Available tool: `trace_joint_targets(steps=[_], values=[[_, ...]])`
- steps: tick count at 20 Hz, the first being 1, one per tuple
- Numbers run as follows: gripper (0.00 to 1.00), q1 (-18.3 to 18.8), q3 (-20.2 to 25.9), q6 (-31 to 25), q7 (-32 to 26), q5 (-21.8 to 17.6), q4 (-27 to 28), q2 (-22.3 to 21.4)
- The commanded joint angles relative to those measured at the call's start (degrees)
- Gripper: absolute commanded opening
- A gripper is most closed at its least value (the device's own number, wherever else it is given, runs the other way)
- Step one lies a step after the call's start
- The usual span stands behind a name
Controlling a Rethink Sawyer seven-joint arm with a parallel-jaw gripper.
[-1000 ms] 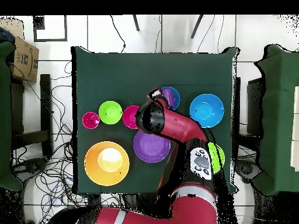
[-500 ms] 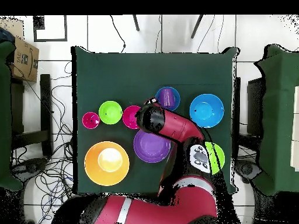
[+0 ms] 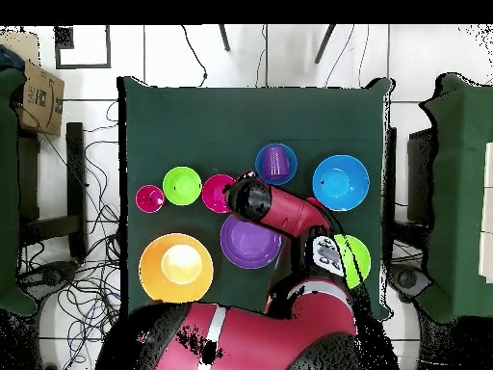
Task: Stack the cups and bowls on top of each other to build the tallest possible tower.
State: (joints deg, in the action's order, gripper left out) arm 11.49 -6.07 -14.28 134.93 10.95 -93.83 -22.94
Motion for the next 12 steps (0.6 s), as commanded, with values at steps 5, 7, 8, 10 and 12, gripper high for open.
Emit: trace_joint_targets(steps=[5,7,8,10,12], values=[[1.00,-0.6,1.9,-2.7,-0.6,-3.8,5.2,3.0],[1.00,-0.3,1.8,-3.1,-0.8,-3.9,5.2,2.5],[1.00,-0.1,2.1,-3.7,-0.9,-4.0,4.9,1.8],[1.00,0.6,2.6,-4.9,-1.2,-4.0,4.3,0.5],[1.00,1.2,3.1,-6.2,-1.5,-4.0,3.9,-0.7]])
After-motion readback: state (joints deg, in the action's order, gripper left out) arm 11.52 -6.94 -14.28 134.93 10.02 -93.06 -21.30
